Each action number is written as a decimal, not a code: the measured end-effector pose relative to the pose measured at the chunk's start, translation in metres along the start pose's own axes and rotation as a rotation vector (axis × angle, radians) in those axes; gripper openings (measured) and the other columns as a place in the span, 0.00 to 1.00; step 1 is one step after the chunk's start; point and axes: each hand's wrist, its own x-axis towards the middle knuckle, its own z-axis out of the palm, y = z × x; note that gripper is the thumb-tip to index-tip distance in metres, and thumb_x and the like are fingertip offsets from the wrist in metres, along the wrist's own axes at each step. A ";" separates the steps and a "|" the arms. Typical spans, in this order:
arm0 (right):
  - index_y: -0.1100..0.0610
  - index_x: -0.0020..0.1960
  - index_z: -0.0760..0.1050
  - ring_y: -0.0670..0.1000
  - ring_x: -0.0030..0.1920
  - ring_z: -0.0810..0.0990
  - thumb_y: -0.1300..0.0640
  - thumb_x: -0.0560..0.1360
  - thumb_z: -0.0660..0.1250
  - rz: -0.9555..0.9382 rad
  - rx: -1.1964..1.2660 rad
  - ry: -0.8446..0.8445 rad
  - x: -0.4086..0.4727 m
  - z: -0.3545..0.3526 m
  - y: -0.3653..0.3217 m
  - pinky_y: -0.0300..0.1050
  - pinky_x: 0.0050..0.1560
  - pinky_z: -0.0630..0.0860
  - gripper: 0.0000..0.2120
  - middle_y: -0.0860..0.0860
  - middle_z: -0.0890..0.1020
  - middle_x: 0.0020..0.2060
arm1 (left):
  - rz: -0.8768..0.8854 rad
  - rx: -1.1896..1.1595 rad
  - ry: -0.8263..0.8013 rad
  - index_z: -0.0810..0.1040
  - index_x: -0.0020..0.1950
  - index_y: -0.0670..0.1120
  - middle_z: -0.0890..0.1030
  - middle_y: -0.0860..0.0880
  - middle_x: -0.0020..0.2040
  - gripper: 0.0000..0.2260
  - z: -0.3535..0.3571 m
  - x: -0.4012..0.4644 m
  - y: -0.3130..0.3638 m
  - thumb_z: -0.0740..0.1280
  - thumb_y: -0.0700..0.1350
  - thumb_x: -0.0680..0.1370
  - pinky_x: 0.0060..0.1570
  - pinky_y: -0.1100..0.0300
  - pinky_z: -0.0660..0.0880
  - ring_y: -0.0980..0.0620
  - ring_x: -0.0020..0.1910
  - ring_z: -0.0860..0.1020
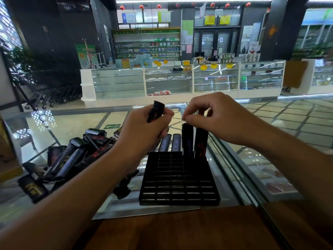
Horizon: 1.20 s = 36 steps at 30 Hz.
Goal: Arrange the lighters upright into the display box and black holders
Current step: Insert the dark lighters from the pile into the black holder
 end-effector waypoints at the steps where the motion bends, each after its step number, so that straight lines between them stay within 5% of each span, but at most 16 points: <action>1: 0.47 0.44 0.80 0.44 0.38 0.77 0.52 0.75 0.70 0.005 0.046 0.045 0.000 0.002 0.001 0.38 0.40 0.71 0.02 0.36 0.81 0.39 | -0.005 -0.006 -0.016 0.81 0.48 0.47 0.72 0.49 0.27 0.04 0.000 0.000 0.000 0.67 0.42 0.80 0.22 0.64 0.62 0.55 0.21 0.65; 8: 0.43 0.55 0.79 0.40 0.42 0.71 0.49 0.76 0.71 -0.055 0.190 0.142 -0.003 0.005 -0.011 0.29 0.40 0.65 0.08 0.39 0.82 0.47 | -0.015 0.004 -0.158 0.81 0.46 0.50 0.72 0.49 0.27 0.04 0.003 -0.005 0.010 0.67 0.43 0.79 0.25 0.63 0.61 0.55 0.23 0.65; 13: 0.44 0.47 0.78 0.35 0.37 0.68 0.55 0.76 0.72 -0.099 0.193 0.139 -0.007 0.012 -0.019 0.27 0.38 0.62 0.06 0.26 0.75 0.35 | 0.044 0.059 -0.264 0.76 0.35 0.51 0.75 0.50 0.28 0.10 0.005 -0.009 0.018 0.68 0.45 0.76 0.25 0.62 0.64 0.52 0.25 0.67; 16: 0.48 0.45 0.78 0.37 0.35 0.70 0.58 0.76 0.71 -0.025 0.346 0.197 -0.004 0.009 -0.018 0.31 0.40 0.66 0.06 0.31 0.77 0.33 | 0.058 0.041 -0.250 0.81 0.43 0.49 0.81 0.52 0.32 0.04 0.003 -0.009 0.020 0.69 0.42 0.78 0.30 0.64 0.70 0.55 0.28 0.74; 19: 0.50 0.45 0.79 0.51 0.43 0.78 0.60 0.76 0.70 0.033 0.480 0.304 0.000 0.000 -0.013 0.44 0.49 0.75 0.06 0.40 0.81 0.38 | 0.085 0.079 -0.219 0.82 0.53 0.51 0.86 0.52 0.45 0.06 -0.002 -0.005 0.020 0.71 0.44 0.76 0.45 0.65 0.73 0.59 0.42 0.82; 23: 0.56 0.49 0.79 0.38 0.39 0.79 0.65 0.77 0.68 0.060 0.605 0.304 0.001 -0.004 -0.008 0.30 0.42 0.73 0.06 0.43 0.82 0.37 | 0.094 0.105 -0.228 0.82 0.54 0.51 0.87 0.52 0.47 0.08 -0.006 -0.003 0.018 0.70 0.41 0.77 0.48 0.71 0.72 0.60 0.49 0.83; 26: 0.53 0.59 0.78 0.41 0.40 0.77 0.65 0.79 0.65 0.022 0.597 0.209 0.000 -0.005 -0.005 0.32 0.42 0.72 0.12 0.52 0.77 0.41 | 0.100 0.116 -0.281 0.81 0.56 0.49 0.87 0.52 0.46 0.09 -0.005 -0.002 0.015 0.67 0.39 0.80 0.47 0.72 0.71 0.60 0.50 0.83; 30: 0.51 0.56 0.79 0.41 0.43 0.77 0.65 0.80 0.63 -0.043 0.505 0.133 -0.001 -0.007 -0.004 0.32 0.44 0.71 0.12 0.53 0.80 0.44 | 0.157 0.169 -0.283 0.82 0.55 0.51 0.86 0.51 0.48 0.09 -0.004 -0.002 0.012 0.70 0.40 0.78 0.56 0.55 0.77 0.53 0.51 0.83; 36: 0.55 0.51 0.79 0.40 0.40 0.76 0.61 0.76 0.71 -0.011 0.533 0.149 0.000 -0.001 0.000 0.36 0.44 0.72 0.05 0.42 0.79 0.36 | 0.296 0.432 -0.112 0.82 0.50 0.56 0.83 0.54 0.42 0.09 -0.008 0.001 0.010 0.76 0.49 0.72 0.43 0.63 0.71 0.53 0.40 0.77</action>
